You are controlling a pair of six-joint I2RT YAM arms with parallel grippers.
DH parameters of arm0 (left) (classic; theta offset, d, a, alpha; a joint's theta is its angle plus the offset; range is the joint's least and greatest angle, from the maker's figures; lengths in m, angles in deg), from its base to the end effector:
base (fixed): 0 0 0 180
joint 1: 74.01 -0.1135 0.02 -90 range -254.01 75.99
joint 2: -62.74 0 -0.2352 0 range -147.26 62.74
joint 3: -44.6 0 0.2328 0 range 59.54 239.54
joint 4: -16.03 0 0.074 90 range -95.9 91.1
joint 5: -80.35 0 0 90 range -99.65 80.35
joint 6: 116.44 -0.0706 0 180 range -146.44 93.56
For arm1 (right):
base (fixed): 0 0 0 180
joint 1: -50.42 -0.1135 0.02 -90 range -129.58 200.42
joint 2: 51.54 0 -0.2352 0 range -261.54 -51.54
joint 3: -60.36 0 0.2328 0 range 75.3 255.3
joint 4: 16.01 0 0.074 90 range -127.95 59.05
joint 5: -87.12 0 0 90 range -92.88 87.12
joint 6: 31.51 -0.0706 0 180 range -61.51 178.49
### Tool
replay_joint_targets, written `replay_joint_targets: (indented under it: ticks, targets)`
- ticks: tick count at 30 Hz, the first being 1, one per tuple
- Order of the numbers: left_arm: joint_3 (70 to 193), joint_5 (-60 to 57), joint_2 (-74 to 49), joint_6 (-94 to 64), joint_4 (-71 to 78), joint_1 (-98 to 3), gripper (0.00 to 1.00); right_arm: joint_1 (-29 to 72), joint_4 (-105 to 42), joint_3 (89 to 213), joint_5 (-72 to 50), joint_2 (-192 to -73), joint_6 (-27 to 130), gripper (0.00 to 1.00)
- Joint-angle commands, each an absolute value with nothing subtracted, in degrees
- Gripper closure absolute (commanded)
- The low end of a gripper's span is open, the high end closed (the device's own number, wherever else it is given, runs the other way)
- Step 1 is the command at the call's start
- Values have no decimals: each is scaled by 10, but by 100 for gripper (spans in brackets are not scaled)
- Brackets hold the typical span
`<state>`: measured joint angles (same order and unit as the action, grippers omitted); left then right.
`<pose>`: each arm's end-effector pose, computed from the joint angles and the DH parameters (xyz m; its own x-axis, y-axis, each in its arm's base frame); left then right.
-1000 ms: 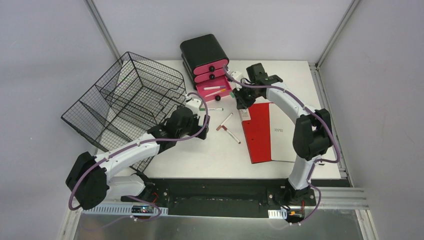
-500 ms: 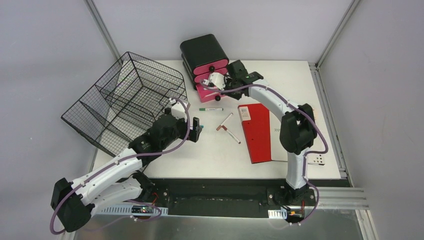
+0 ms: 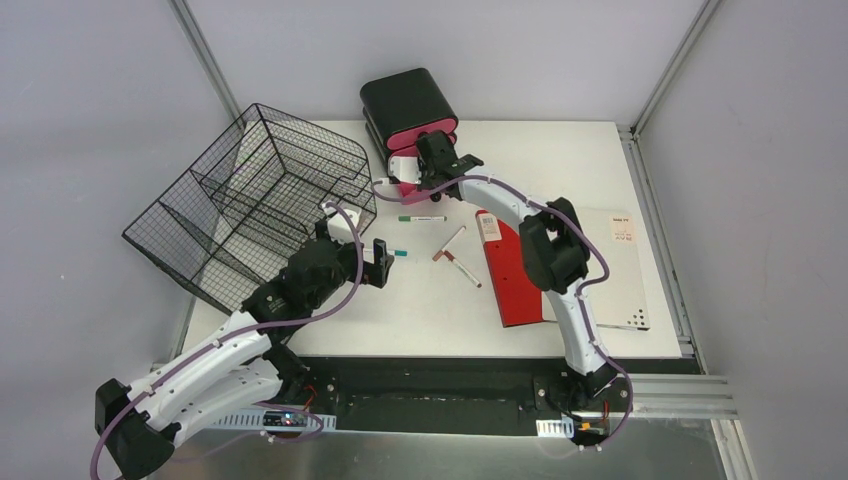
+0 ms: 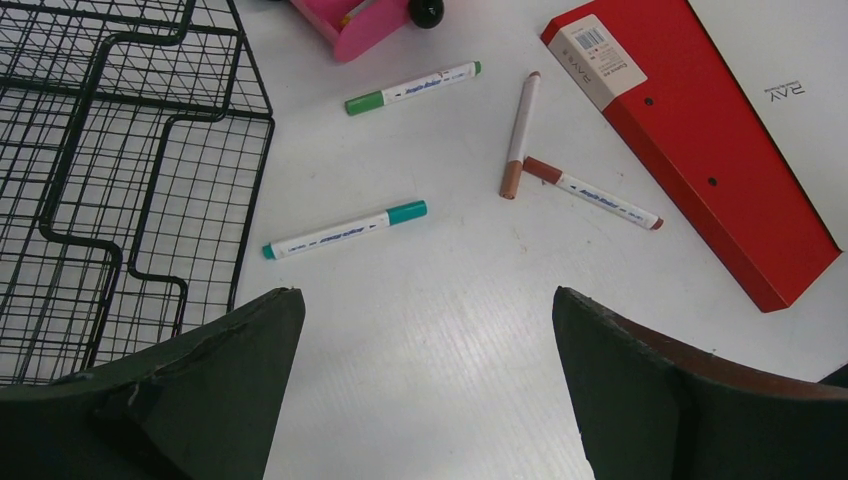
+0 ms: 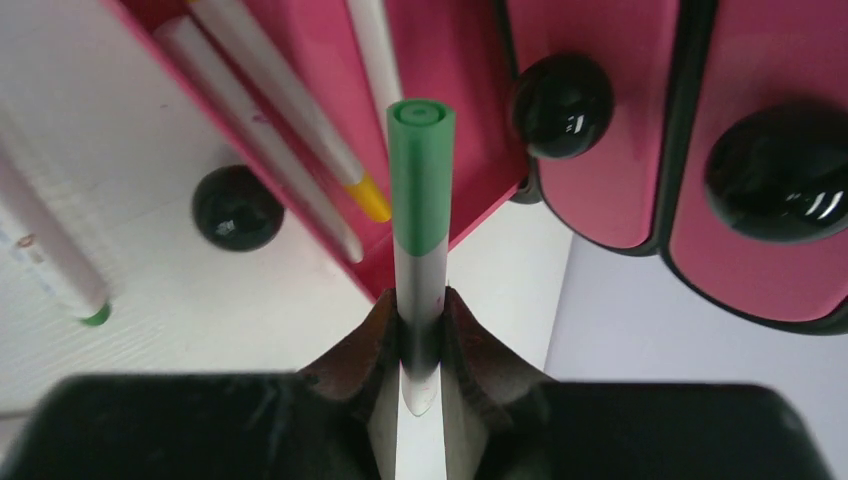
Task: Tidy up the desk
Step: Place the stationery in the drawer.
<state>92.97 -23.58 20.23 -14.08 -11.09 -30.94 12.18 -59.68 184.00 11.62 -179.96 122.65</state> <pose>0.1658 -0.1317 0.2445 -0.3655 0.0573 -0.9290 0.4306 0.8953 -0.1142 0.3978 0.2910 0.1718 0.1657 -0.9788 -0.1205 -0.7334 -0.0407 -0.6786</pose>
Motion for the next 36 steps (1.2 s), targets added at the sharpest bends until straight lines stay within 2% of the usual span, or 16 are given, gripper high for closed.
replay_joint_targets:
  ticks: [1, 7, 10, 13, 20, 36]
  targets:
    - [922, -253, 213, -154, -108, -310, 1, 121, -553, 1891, 148, -1816, 1255, 90]
    - [920, -249, 216, -154, -108, -310, 1, 118, -522, 1904, 161, -1839, 1260, 63]
    - [917, -246, 221, -153, -108, -310, 1, 117, -509, 1914, 171, -1849, 1253, 43]
    - [915, -242, 225, -150, -108, -310, 1, 117, -502, 1925, 188, -1856, 1241, 31]
    - [911, -229, 230, -144, -99, -309, 1, 118, -548, 1916, 182, -1815, 1161, 29]
    - [920, -152, 169, -138, -22, -311, 1, 135, -718, 1727, -19, -1595, 920, 28]
